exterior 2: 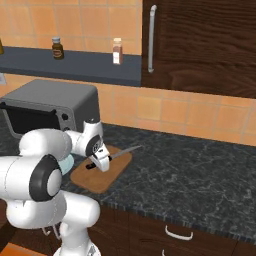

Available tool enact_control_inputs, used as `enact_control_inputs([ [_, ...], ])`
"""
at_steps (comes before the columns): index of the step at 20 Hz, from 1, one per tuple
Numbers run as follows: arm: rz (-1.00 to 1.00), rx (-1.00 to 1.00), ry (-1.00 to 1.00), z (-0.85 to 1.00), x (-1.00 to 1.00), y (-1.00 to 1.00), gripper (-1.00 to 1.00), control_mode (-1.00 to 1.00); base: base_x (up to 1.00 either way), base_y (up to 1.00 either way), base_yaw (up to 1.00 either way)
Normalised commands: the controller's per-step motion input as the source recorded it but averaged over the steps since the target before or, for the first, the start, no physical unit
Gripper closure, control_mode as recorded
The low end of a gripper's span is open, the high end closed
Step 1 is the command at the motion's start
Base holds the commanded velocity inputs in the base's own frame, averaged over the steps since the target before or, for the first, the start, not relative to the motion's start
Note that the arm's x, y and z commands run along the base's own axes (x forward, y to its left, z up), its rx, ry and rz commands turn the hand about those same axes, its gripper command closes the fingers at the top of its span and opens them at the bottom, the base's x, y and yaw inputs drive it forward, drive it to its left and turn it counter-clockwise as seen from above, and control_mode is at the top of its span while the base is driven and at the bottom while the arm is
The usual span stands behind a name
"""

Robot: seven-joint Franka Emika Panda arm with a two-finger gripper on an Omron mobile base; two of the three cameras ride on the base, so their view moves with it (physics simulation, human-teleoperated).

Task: Pick up the knife from the drawer and place it on the cutting board. Then place the meat from the plate to the cutting board.

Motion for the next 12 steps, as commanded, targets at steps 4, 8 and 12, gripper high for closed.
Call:
enact_control_inputs([
  [4,0.09,-0.08,0.02,-0.31,-0.52,-0.10,1.00,-1.00,0.00,0.00,0.00],
  [8,0.07,-0.04,0.00,-0.22,-0.57,-0.05,1.00,-1.00,0.00,0.00,0.00],
  [12,0.00,0.00,0.00,-0.02,0.14,0.00,-1.00,-1.00,0.00,0.00,0.00],
])
